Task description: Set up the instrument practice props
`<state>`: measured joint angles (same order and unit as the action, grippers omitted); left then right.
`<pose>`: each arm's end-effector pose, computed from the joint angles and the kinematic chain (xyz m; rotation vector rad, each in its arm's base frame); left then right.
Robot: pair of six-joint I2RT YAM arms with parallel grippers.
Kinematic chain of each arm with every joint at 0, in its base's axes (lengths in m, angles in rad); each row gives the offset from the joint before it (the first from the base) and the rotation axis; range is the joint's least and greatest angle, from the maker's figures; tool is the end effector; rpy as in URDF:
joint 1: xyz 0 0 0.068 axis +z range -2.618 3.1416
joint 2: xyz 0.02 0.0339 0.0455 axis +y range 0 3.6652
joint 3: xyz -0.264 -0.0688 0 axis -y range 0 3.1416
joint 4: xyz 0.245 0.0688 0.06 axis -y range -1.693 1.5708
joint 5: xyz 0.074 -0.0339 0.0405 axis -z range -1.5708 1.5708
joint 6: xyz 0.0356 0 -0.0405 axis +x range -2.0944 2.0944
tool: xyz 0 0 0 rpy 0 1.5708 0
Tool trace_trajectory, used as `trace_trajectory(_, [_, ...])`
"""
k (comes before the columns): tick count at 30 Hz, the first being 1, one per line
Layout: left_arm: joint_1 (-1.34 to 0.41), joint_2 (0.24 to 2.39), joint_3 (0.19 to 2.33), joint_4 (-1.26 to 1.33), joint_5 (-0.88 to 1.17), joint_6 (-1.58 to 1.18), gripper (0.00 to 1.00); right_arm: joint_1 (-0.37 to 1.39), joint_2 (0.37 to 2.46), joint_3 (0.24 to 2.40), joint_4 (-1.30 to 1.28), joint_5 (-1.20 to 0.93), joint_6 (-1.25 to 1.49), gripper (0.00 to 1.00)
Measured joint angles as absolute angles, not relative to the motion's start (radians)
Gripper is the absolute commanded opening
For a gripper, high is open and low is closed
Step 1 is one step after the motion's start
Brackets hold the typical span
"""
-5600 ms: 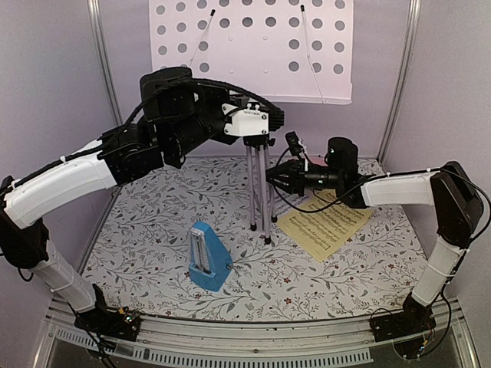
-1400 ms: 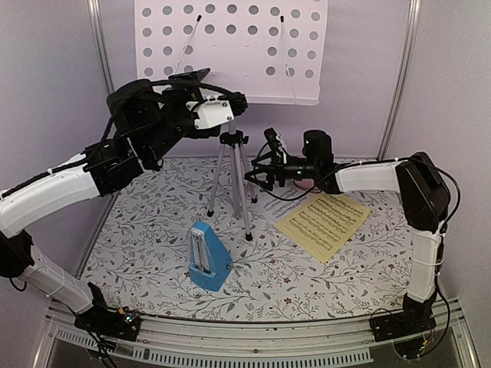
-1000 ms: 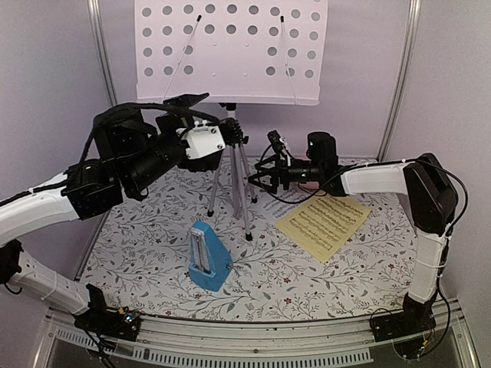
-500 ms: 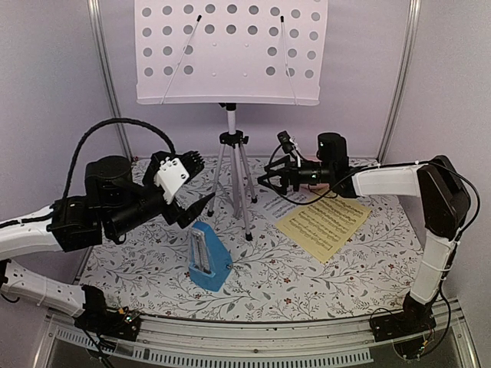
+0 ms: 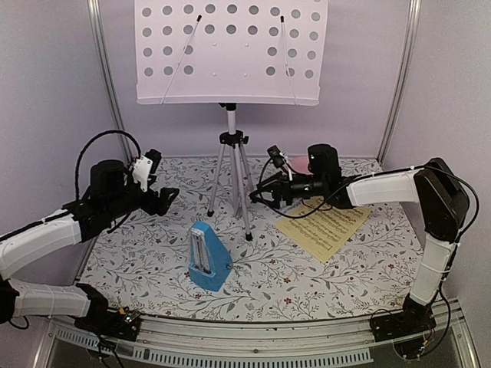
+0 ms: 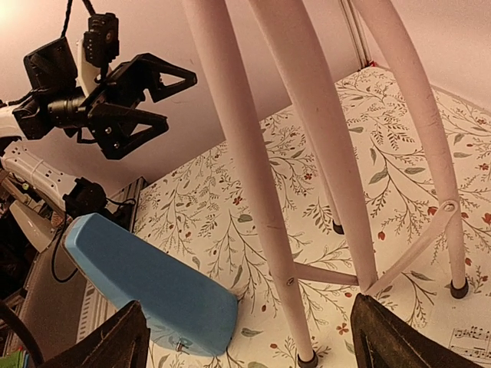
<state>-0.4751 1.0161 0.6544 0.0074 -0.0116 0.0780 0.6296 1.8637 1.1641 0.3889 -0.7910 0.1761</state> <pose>0.2084 -0.1067 0.2693 0.5204 1.8621 -0.2545 0.3218 0.2658 0.2241 -0.9937 1.7265 1.2767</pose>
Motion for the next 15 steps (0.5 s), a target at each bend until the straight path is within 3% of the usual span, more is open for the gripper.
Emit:
trace_trajectory(7, [-0.343, 1.227, 0.658, 0.174, 0.178, 0.087, 0.76, 0.671, 1.864, 1.131, 0.39, -0.707, 0.218, 0.91])
trace_trajectory(15, [-0.334, 1.416, 0.713, 0.255, 0.319, 0.132, 0.77, 0.72, 1.886, 1.12, 0.4, -0.637, 0.225, 0.88])
